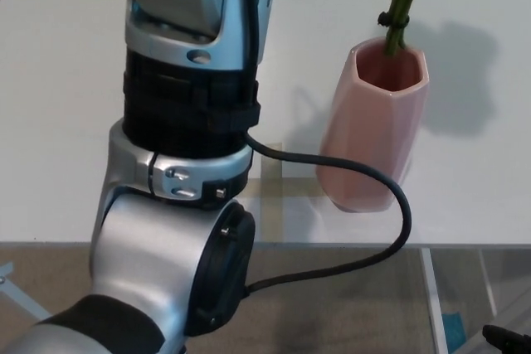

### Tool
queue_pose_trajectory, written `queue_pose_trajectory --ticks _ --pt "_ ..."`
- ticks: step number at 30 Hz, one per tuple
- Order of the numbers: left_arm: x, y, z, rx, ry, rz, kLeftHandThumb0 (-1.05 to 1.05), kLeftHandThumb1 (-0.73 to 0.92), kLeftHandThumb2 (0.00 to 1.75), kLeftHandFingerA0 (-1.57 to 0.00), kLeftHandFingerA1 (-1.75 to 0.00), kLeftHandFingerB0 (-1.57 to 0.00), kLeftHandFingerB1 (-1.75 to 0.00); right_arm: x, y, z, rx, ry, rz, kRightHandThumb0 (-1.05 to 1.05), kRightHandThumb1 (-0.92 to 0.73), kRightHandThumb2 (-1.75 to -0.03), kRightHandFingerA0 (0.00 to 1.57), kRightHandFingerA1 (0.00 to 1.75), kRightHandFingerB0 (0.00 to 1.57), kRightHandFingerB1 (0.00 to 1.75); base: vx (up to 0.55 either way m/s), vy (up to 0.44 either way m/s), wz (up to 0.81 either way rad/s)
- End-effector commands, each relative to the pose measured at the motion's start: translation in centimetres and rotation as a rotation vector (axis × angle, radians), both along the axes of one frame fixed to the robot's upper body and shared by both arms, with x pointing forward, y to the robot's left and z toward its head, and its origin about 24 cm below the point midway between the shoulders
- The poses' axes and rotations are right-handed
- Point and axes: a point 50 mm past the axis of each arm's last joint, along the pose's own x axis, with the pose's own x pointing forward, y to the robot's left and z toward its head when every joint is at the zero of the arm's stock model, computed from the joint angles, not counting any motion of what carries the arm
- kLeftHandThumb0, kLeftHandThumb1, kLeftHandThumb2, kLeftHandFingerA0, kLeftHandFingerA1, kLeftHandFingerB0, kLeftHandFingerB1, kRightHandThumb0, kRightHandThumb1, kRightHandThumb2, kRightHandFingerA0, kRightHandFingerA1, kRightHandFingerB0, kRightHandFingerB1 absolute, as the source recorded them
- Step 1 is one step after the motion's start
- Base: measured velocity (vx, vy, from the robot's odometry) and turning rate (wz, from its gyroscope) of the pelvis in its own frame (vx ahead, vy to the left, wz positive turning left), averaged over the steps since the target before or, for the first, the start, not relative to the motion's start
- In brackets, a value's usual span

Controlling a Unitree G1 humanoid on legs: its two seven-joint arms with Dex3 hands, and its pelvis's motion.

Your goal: Use the left hand to pick up the rose and then lift and insert it into the pink vase.

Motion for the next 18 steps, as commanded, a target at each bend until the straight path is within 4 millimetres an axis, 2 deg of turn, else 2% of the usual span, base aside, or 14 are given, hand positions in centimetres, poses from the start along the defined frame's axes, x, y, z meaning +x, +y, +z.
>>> queue_pose_trajectory --ticks 1,9,18 --pt "-0.3 -0.6 -0.7 -0.006 0.016 -0.036 -0.17 0.78 0.68 -0.99 -1.47 -0.80 -0.86 -0.4 0.2 -0.3 0.014 0.009 -0.013 -0.21 -0.61 -0.57 0.65 0.52 0.58 0.49 0.00 0.000 0.00" --pt "-0.1 -0.6 -2.1 0.023 0.020 -0.040 -0.17 0.78 0.69 -0.98 -1.46 -0.78 -0.94 -0.2 0.2 -0.2 0.014 0.007 -0.015 -0.21 -0.61 -0.57 0.65 0.52 0.58 0.49 0.00 0.000 0.00" --pt "0.0 -0.5 -3.5 0.036 0.039 -0.036 -0.17 0.80 0.68 -0.94 -1.48 -0.76 -0.94 -0.1 0.2 -0.2 0.017 0.006 -0.014 -0.21 -0.61 -0.57 0.64 0.52 0.57 0.48 0.00 0.000 0.00"
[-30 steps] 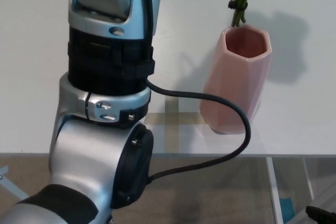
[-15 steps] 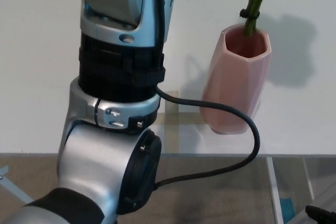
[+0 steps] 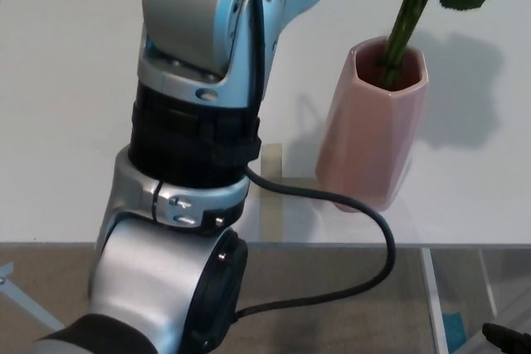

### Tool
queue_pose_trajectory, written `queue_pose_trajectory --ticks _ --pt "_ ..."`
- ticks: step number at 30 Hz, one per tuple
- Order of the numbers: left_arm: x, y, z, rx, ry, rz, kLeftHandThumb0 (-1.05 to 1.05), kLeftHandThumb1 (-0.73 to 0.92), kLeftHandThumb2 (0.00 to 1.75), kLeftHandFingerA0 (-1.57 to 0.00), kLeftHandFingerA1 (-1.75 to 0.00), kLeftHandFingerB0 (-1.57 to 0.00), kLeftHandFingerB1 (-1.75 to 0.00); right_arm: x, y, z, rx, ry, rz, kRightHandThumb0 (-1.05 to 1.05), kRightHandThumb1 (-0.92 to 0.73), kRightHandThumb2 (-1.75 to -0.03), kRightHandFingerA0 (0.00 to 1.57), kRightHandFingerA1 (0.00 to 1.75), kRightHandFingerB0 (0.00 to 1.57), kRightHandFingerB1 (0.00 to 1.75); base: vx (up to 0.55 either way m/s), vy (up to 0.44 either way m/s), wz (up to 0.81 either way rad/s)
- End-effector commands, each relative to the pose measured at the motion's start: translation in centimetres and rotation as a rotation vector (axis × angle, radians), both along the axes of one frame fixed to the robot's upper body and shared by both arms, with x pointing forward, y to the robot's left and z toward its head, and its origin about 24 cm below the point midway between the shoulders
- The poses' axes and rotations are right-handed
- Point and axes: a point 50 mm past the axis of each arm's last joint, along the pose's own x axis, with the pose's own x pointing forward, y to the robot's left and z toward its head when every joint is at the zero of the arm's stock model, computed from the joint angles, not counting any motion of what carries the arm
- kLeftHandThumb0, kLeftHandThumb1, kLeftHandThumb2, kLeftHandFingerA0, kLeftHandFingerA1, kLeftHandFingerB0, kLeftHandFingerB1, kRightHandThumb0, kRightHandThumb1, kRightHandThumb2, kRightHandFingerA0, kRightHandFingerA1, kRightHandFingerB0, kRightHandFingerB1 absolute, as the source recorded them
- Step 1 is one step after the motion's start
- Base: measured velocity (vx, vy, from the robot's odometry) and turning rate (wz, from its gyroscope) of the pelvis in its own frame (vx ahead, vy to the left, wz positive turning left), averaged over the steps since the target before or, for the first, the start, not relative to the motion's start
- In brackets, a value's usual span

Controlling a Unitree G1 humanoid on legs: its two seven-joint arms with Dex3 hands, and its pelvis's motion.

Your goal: Use the left hand to pick up the rose and then lift and insert it into the pink vase.

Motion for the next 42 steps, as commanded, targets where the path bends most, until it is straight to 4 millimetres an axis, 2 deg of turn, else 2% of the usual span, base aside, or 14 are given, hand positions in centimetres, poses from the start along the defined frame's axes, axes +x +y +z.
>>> queue_pose_trajectory --ticks 1,8,14,16,17,18,19,20,21,22,23,24,25,42 --pt "-0.2 -0.1 -0.6 -0.013 -0.007 -0.017 -0.18 0.80 0.68 -0.93 -1.50 -0.76 -0.94 -0.2 0.2 -0.2 0.018 0.009 -0.016 -0.21 -0.61 -0.57 0.64 0.52 0.57 0.48 0.00 0.000 0.00" --pt "0.0 -0.1 -1.6 -0.016 0.025 -0.014 -0.19 0.81 0.69 -0.88 -1.51 -0.77 -0.95 0.0 0.3 -0.1 0.020 0.001 -0.019 -0.21 -0.61 -0.57 0.64 0.52 0.57 0.48 0.00 0.000 0.00" --pt "0.0 0.1 -2.0 -0.007 0.033 0.000 -0.18 0.82 0.64 -0.93 -1.47 -0.78 -0.81 0.1 0.3 0.0 0.015 -0.009 -0.008 -0.21 -0.61 -0.57 0.63 0.52 0.58 0.49 0.00 0.000 0.00" --pt "0.2 0.3 -2.1 0.024 0.015 0.010 -0.19 0.81 0.64 -1.02 -1.28 -0.80 -0.57 0.1 0.3 0.0 0.015 -0.012 -0.007 -0.21 -0.61 -0.57 0.63 0.52 0.58 0.49 0.00 0.000 0.00" --pt "0.4 0.5 -2.2 0.042 0.016 0.010 -0.22 0.79 0.63 -1.10 -0.84 -0.72 -0.47 0.1 0.3 0.0 0.015 -0.012 -0.009 -0.21 -0.61 -0.57 0.63 0.52 0.58 0.49 0.00 0.000 0.00" --pt "0.5 0.6 -2.3 0.050 0.025 0.010 -0.22 0.79 0.63 -1.10 -0.84 -0.72 -0.47 0.1 0.3 0.0 0.016 -0.012 -0.010 -0.21 -0.61 -0.57 0.63 0.52 0.58 0.49 0.00 0.000 0.00" --pt "0.6 0.7 -2.4 0.058 0.034 0.003 -0.28 0.75 0.63 -0.97 -0.53 -0.57 -0.40 0.2 0.3 0.0 0.018 -0.013 -0.011 -0.21 -0.61 -0.57 0.63 0.52 0.58 0.49 0.00 0.000 0.00" --pt "0.8 0.8 -2.5 0.068 0.045 -0.007 -0.28 0.75 0.63 -0.97 -0.53 -0.57 -0.40 0.2 0.3 0.0 0.021 -0.013 -0.011 -0.21 -0.61 -0.57 0.63 0.52 0.58 0.49 0.00 0.000 0.00" --pt "0.9 0.8 -2.6 0.100 0.059 -0.025 -0.50 0.58 0.62 -0.02 -0.17 -0.05 -0.22 0.2 0.3 0.0 0.021 -0.013 -0.011 -0.21 -0.61 -0.57 0.63 0.52 0.59 0.49 0.00 0.000 0.00" --pt "1.2 1.0 -3.0 0.177 0.096 -0.067 -0.75 0.47 0.76 0.00 0.00 0.00 -0.04 0.1 0.3 0.0 0.020 -0.014 -0.010 -0.21 -0.61 -0.57 0.63 0.52 0.59 0.49 0.00 0.000 0.00" --pt "1.3 1.1 -3.1 0.191 0.103 -0.074 -0.75 0.47 0.76 0.00 0.00 0.00 -0.04 0.1 0.3 0.0 0.020 -0.013 -0.010 -0.21 -0.61 -0.57 0.63 0.52 0.59 0.49 0.00 0.000 0.00" --pt "1.7 1.4 -3.2 0.230 0.119 -0.098 -0.73 0.46 0.58 0.00 0.00 0.00 0.00 0.1 0.3 0.0 0.019 -0.013 -0.005 -0.21 -0.61 -0.57 0.63 0.52 0.59 0.49 0.00 0.000 0.00" --pt "2.2 1.8 -3.5 0.261 0.112 -0.123 -0.85 0.45 0.57 0.00 0.00 0.00 -0.01 0.2 0.4 0.0 0.022 -0.013 -0.008 -0.21 -0.61 -0.57 0.63 0.52 0.59 0.49 0.00 0.000 0.00" --pt "3.7 4.6 -3.9 0.342 0.061 -0.154 -0.78 0.46 0.55 0.00 0.00 0.00 0.00 0.5 0.5 0.1 0.014 -0.012 -0.002 -0.21 -0.61 -0.58 0.65 0.53 0.59 0.50 0.00 0.000 0.00"
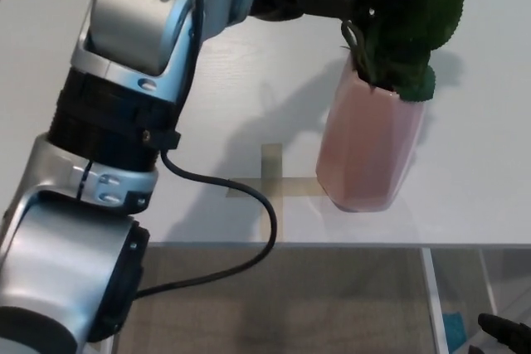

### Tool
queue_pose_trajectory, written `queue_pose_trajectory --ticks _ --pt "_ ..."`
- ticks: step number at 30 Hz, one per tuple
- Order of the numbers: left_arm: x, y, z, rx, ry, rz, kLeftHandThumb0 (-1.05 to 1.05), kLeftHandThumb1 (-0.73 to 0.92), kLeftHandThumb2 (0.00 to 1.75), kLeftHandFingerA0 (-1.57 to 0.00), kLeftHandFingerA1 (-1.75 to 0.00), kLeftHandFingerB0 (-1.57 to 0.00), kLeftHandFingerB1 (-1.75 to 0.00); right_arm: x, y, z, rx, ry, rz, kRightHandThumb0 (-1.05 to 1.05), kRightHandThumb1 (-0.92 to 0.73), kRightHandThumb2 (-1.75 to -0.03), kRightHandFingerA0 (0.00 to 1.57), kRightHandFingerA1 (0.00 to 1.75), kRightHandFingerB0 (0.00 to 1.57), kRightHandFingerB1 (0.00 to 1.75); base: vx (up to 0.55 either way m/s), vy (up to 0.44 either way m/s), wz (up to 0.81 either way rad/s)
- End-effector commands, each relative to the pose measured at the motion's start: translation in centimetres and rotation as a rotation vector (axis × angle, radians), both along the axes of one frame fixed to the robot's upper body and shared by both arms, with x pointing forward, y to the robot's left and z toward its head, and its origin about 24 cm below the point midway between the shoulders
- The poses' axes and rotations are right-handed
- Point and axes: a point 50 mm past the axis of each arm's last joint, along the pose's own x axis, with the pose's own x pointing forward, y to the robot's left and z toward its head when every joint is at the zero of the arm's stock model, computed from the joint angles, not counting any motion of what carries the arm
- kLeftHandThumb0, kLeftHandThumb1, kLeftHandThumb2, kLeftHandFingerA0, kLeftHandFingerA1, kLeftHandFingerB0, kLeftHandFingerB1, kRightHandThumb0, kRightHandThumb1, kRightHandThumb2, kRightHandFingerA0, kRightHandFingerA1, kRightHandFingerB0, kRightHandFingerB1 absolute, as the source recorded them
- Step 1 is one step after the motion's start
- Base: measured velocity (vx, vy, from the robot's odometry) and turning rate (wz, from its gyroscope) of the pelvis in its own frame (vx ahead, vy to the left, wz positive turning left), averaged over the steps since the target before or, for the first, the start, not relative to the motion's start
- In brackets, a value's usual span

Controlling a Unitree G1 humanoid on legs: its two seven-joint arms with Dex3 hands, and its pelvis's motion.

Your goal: Use the left hand to pick up the rose and then lift and insert it into the pink vase.

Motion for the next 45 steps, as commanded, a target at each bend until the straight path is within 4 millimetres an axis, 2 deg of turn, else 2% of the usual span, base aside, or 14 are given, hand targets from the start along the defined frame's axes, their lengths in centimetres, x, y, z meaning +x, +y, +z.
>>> queue_pose_trajectory --ticks 1,12,21,31,35,36,45 --pt "-0.2 -0.1 1.2 0.009 -0.049 -0.107 -0.78 0.46 0.55 0.00 0.00 0.00 0.00 -0.3 0.2 -0.3 0.010 0.012 -0.009 -0.21 -0.61 -0.58 0.65 0.53 0.59 0.50 0.00 0.000 0.00" --pt "-0.2 0.6 2.9 0.152 -0.117 -0.163 -0.79 0.46 0.56 0.00 0.00 0.00 0.00 -0.3 0.2 -0.3 0.004 0.017 -0.005 -0.22 -0.61 -0.58 0.66 0.53 0.61 0.50 0.00 0.000 0.00" --pt "-0.5 0.6 4.7 0.389 -0.266 -0.221 -0.80 0.42 0.58 0.00 0.00 0.00 -0.01 -0.2 0.1 -0.2 0.008 0.012 -0.003 -0.22 -0.61 -0.58 0.66 0.53 0.61 0.50 0.00 0.000 0.00" --pt "0.2 2.2 4.3 0.498 -0.240 -0.189 -0.84 0.41 0.60 0.00 0.00 0.00 0.00 -0.2 0.1 -0.2 0.017 0.007 -0.002 -0.22 -0.61 -0.57 0.67 0.53 0.61 0.50 0.00 0.000 0.00" --pt "0.5 2.6 4.4 0.529 -0.223 -0.191 -0.77 0.40 0.56 0.00 0.00 0.00 -0.01 -0.1 0.1 -0.1 0.009 0.007 0.000 -0.22 -0.61 -0.57 0.67 0.53 0.62 0.50 0.00 0.000 0.00" --pt "0.4 2.6 4.5 0.539 -0.223 -0.191 -0.64 0.40 0.77 0.00 0.00 0.00 -0.03 -0.1 0.1 -0.1 0.007 0.007 0.000 -0.22 -0.61 -0.57 0.67 0.53 0.62 0.50 0.00 0.000 0.00" --pt "0.5 3.2 4.3 0.573 -0.204 -0.158 -0.65 0.40 0.79 0.00 0.00 0.00 -0.01 0.0 0.2 -0.2 0.013 0.010 -0.002 -0.22 -0.62 -0.57 0.68 0.53 0.63 0.50 0.00 0.000 0.00"
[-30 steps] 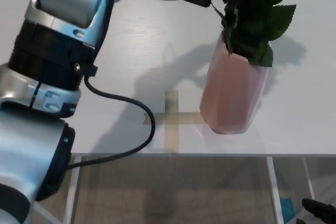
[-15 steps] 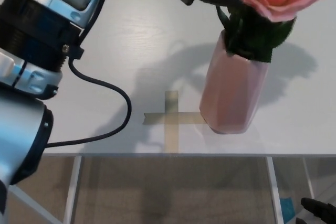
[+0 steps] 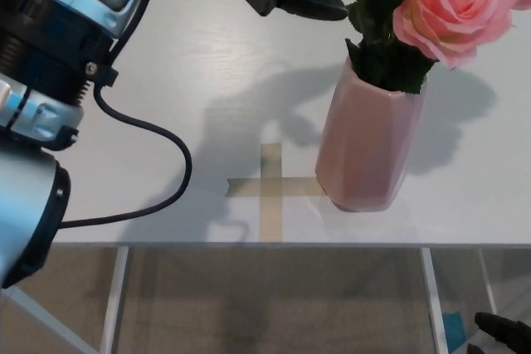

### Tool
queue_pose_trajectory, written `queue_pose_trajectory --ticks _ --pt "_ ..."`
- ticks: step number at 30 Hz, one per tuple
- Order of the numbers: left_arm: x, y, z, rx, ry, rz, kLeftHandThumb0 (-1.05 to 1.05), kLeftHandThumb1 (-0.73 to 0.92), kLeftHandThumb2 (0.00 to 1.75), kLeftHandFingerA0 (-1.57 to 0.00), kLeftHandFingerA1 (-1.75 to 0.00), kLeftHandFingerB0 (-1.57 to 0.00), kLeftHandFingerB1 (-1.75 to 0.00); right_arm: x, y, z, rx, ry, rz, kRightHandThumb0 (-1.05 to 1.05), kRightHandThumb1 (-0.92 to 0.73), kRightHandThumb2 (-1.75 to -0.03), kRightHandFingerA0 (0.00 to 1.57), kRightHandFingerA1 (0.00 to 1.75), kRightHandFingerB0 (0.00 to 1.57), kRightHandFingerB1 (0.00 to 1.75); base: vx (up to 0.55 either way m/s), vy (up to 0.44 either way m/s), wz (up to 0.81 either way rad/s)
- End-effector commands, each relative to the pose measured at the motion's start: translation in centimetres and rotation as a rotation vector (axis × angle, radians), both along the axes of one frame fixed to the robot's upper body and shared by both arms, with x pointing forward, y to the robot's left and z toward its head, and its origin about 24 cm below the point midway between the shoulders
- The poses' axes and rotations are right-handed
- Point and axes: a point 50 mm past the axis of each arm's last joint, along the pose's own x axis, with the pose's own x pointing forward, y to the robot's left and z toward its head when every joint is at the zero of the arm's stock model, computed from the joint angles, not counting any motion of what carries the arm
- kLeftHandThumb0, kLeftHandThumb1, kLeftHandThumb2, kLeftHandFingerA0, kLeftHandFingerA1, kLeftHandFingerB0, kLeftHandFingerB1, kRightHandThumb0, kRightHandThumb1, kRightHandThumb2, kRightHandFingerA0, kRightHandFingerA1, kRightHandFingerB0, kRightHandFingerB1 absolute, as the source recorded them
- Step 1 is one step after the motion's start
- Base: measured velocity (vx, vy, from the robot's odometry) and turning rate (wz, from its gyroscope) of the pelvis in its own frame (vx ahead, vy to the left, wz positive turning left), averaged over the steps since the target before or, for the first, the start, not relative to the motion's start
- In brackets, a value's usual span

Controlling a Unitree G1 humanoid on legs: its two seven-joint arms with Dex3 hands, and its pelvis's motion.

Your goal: Use the left hand to pick up the rose and then lift and insert it into the pink vase.

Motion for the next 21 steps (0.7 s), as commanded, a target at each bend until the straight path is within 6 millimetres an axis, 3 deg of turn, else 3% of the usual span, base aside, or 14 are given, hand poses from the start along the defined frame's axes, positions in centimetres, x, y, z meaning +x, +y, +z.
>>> queue_pose_trajectory --ticks 1,5,6,8,12,13,18,21 --pt "0.1 0.9 0.6 0.029 -0.008 0.021 -0.65 0.40 0.79 0.00 0.00 0.00 -0.01 -0.1 0.0 -0.2 0.011 0.011 -0.008 -0.21 -0.62 -0.56 0.68 0.53 0.63 0.50 0.00 0.000 0.00" --pt "0.1 1.1 0.6 0.015 0.001 0.026 -0.65 0.39 0.79 0.00 0.00 0.00 -0.01 -0.1 0.0 -0.1 0.008 0.012 -0.008 -0.20 -0.62 -0.56 0.68 0.53 0.63 0.50 0.00 0.000 0.00" --pt "0.1 1.4 0.7 0.014 -0.002 0.031 -0.81 0.38 0.59 0.00 0.00 0.00 0.00 -0.1 0.0 -0.2 0.009 0.012 -0.009 -0.20 -0.61 -0.56 0.68 0.53 0.63 0.50 0.00 0.000 0.00" --pt "0.1 2.1 0.8 0.012 -0.007 0.044 -0.78 0.41 0.54 0.00 0.00 0.00 0.00 -0.1 0.0 -0.2 0.011 0.010 -0.011 -0.21 -0.61 -0.56 0.68 0.53 0.63 0.50 0.00 0.000 0.00" --pt "0.1 3.2 1.0 -0.008 0.017 0.064 -0.81 0.38 0.59 0.00 0.00 0.00 0.00 -0.3 0.1 -0.2 0.009 0.008 -0.006 -0.20 -0.61 -0.56 0.68 0.54 0.63 0.50 0.00 0.000 0.00" --pt "0.1 3.8 0.9 -0.022 0.028 0.069 -0.65 0.39 0.80 0.00 -0.05 0.00 -0.03 -0.4 0.0 -0.2 0.004 0.011 -0.006 -0.21 -0.61 -0.56 0.68 0.53 0.64 0.51 0.00 0.000 0.00" --pt "0.1 4.6 0.8 -0.050 0.040 0.071 -0.65 0.39 0.79 0.00 -0.06 0.00 -0.04 -0.5 0.0 -0.3 0.004 0.016 -0.008 -0.22 -0.61 -0.56 0.68 0.54 0.64 0.51 0.00 0.000 0.00" --pt "0.2 7.2 0.4 -0.076 0.029 0.128 -0.64 0.39 0.78 0.00 -0.08 0.00 -0.04 -0.7 0.1 -0.5 0.009 0.023 -0.009 -0.18 -0.60 -0.57 0.70 0.55 0.64 0.51 0.00 0.000 0.00"
